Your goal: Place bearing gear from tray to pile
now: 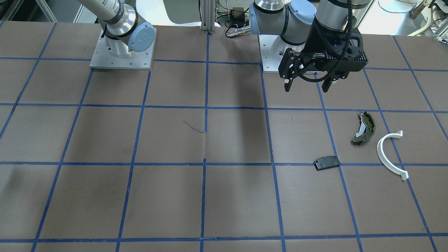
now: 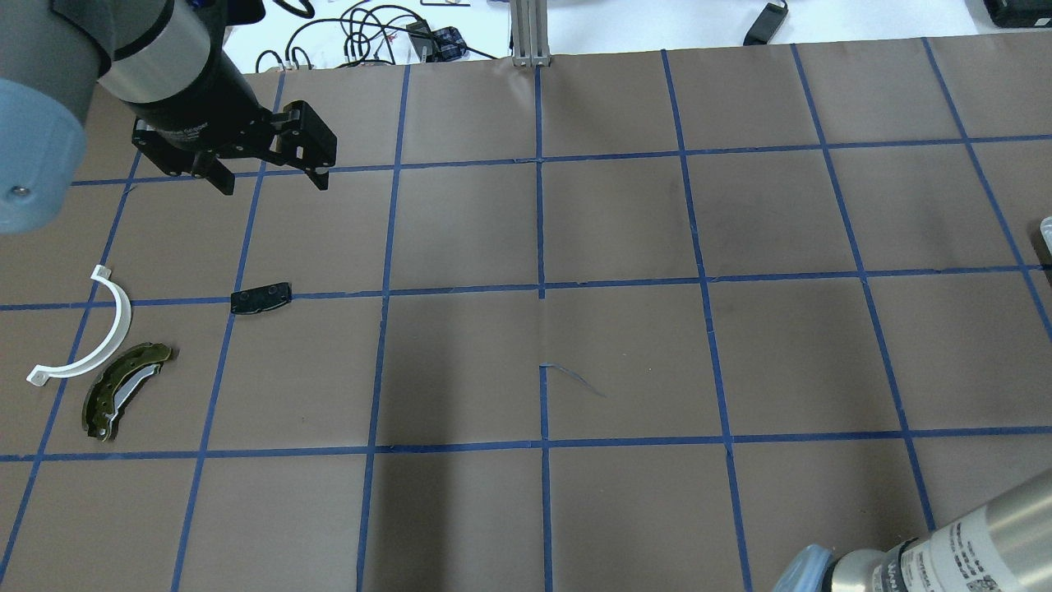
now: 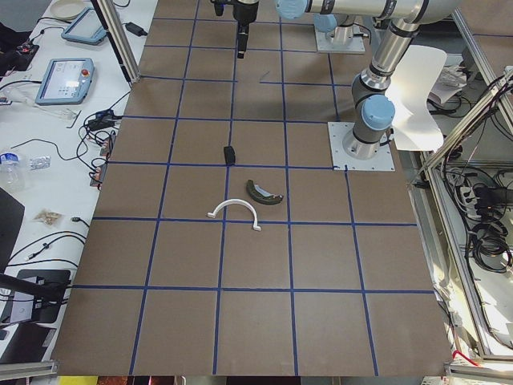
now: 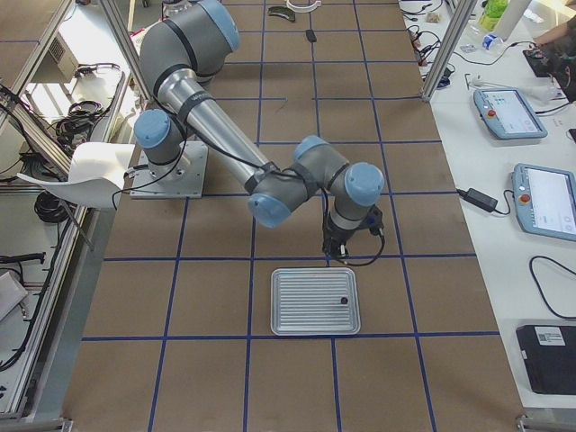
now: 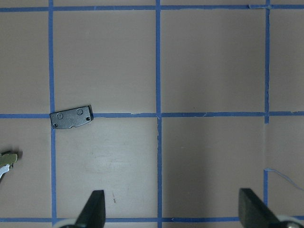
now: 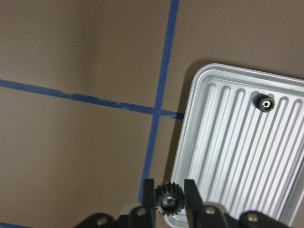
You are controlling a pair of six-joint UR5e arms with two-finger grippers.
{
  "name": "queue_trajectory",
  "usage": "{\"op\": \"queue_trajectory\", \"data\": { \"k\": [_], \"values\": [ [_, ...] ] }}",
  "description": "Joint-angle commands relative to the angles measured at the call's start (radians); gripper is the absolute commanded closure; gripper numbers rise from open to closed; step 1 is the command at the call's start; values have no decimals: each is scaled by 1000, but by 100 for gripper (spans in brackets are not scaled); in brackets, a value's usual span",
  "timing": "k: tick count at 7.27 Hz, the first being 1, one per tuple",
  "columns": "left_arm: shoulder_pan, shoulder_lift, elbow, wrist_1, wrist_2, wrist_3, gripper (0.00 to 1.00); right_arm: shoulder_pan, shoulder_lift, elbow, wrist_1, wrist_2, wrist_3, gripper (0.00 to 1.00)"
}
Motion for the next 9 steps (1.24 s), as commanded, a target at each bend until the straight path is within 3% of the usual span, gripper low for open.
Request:
{"op": "queue_trajectory", "data": {
  "k": [1, 3, 5, 9],
  "values": [
    [0, 0, 0, -1, 0, 0, 0, 214, -101, 8, 137, 32, 347, 100],
    [0, 0, -1, 0, -2, 0, 0, 429, -123, 9, 154, 36, 657, 100],
    [0, 2, -6, 0, -2, 0, 0, 582, -108, 50, 133, 159, 929, 100],
    [0, 2, -6, 0, -2, 0, 0, 895, -54, 181, -135, 199, 1370, 100]
  ]
}}
